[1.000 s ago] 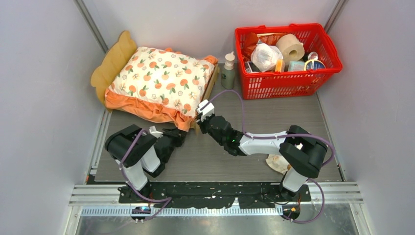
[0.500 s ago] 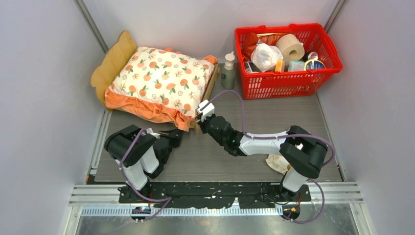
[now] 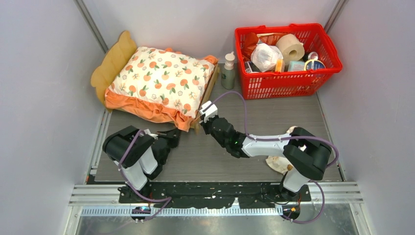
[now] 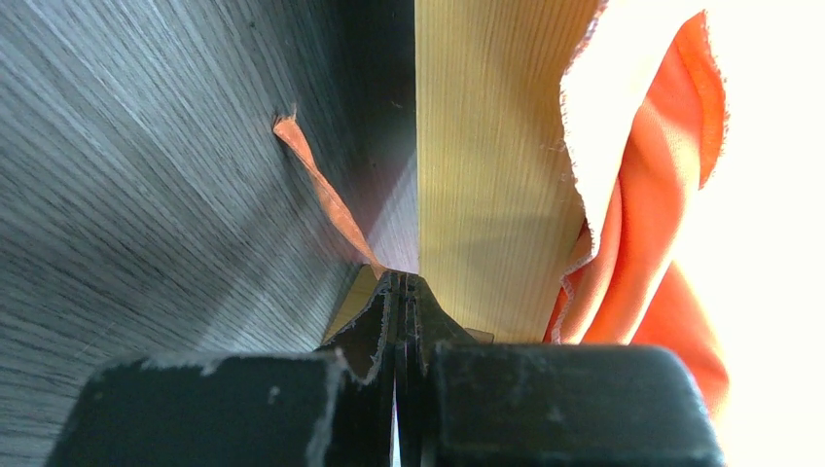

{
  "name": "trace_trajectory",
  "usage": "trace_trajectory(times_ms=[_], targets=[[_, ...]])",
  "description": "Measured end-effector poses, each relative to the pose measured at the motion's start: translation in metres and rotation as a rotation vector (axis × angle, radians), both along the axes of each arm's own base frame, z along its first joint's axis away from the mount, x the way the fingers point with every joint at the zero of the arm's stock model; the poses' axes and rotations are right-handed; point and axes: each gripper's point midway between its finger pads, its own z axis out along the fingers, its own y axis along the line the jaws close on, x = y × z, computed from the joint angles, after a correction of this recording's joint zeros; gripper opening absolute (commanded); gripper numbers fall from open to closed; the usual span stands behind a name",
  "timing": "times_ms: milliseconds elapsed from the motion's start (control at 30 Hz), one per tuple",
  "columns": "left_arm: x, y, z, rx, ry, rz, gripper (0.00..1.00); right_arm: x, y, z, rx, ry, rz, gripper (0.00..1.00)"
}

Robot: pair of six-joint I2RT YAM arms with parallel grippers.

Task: Set up the pet bed
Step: Adjust the ropes on the bed frame.

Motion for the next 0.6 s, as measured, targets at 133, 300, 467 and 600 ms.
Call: trace_trajectory(times_ms=[133, 300, 467, 600], targets=[[0.000, 0.000, -0.001, 0.004, 0.001, 0.001, 0.00, -0.002, -0.002, -0.003, -0.004, 0.002, -0.001, 0.05], [-0.001, 0.001, -0.014, 0.022, 0.037, 0.001, 0.00, -0.001, -0.004, -0.004, -0.007, 0.002, -0.013, 0.05], [0.001, 0.000, -0.023, 0.032, 0.059, 0.002, 0.00, 0.000, -0.008, -0.007, -0.015, 0.004, -0.027, 0.05], [0.003, -0.001, -0.023, 0.031, 0.060, 0.004, 0.00, 0.000, -0.009, -0.008, -0.018, 0.004, -0.031, 0.05]])
